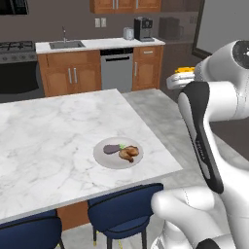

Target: Take the cheese, chicken drumstick, and eggplant from the fridge and place them on the plate on the dining counter to create an appetizer plate.

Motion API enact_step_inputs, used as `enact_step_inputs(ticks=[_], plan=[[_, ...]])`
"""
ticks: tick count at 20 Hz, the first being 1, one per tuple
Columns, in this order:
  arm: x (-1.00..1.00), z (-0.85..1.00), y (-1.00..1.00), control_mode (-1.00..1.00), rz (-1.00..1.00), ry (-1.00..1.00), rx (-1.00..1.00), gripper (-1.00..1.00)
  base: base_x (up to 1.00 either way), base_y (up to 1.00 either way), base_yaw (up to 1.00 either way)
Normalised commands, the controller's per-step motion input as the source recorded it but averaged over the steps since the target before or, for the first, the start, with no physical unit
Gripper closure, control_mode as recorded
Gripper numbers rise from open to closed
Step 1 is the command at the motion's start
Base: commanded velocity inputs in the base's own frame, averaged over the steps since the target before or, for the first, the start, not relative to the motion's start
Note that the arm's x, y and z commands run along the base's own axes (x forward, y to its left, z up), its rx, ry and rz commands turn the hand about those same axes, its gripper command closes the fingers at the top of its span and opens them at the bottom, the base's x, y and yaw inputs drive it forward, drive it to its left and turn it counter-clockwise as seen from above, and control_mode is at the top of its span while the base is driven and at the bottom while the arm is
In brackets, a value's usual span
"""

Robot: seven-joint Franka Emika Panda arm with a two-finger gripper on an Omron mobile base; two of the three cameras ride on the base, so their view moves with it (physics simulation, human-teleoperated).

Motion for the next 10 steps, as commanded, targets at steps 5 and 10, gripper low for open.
enact_step_inputs(ticks=[5, 10], plan=[[0.01, -0.01, 0.0, -1.0, 0.0, 0.0, 0.0, 1.0, 0.02, 0.0, 0.0], [0.0, -0.18, 0.0, -1.0, 0.0, 0.08, 0.0, 1.0, 0.0, 0.0, 0.0]])
